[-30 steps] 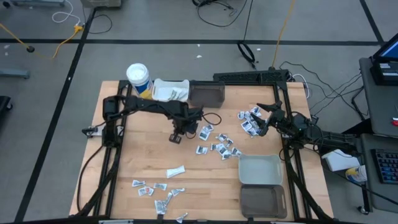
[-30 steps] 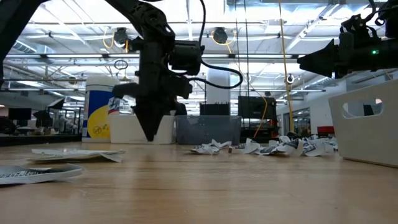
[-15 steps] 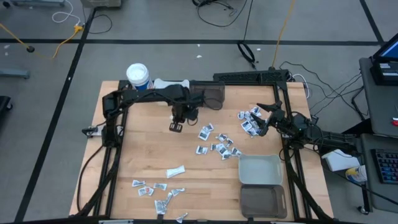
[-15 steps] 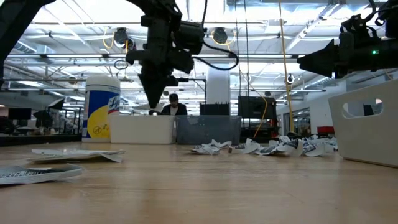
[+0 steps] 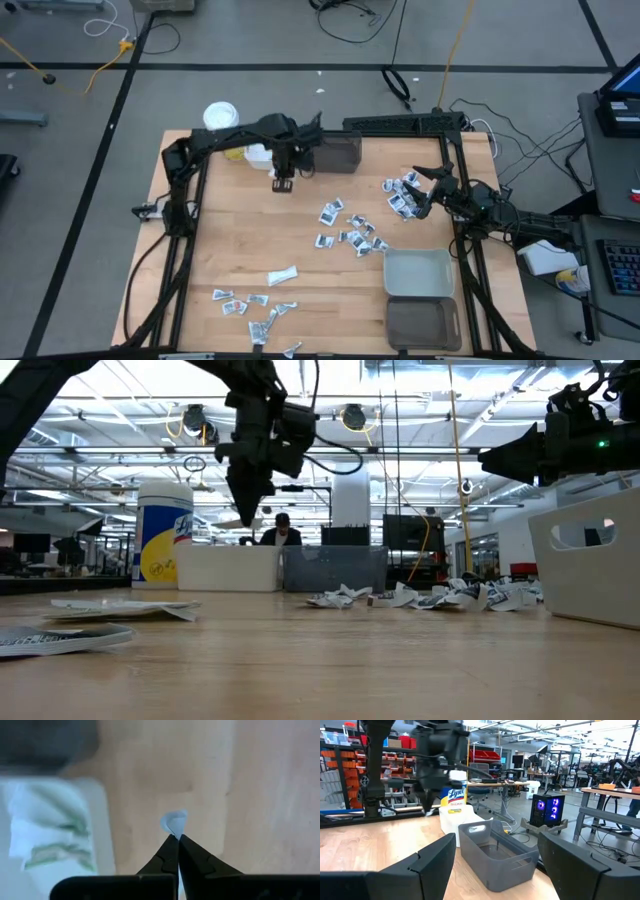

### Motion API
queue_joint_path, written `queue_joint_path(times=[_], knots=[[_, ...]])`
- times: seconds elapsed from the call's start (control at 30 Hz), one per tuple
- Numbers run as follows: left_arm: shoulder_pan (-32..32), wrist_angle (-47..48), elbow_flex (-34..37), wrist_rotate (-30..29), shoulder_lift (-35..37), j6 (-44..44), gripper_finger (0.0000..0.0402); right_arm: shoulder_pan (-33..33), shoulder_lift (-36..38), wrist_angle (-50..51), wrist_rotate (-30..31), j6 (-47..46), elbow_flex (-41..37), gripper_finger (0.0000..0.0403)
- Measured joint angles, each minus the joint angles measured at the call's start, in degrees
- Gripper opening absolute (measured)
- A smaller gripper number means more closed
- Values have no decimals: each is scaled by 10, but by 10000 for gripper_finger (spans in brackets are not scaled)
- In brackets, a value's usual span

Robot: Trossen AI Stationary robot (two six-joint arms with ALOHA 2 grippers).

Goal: Pick & Place First Aid Supplies
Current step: Put the green bandage into the white bin

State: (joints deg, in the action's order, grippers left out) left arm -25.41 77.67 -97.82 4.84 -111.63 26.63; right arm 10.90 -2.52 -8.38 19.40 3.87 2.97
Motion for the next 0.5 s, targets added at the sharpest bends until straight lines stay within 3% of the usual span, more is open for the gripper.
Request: queue_joint_path(times=[0.5], knots=[[-161, -19, 0, -9, 0, 47, 5, 0, 0, 0, 0, 0, 0, 279]])
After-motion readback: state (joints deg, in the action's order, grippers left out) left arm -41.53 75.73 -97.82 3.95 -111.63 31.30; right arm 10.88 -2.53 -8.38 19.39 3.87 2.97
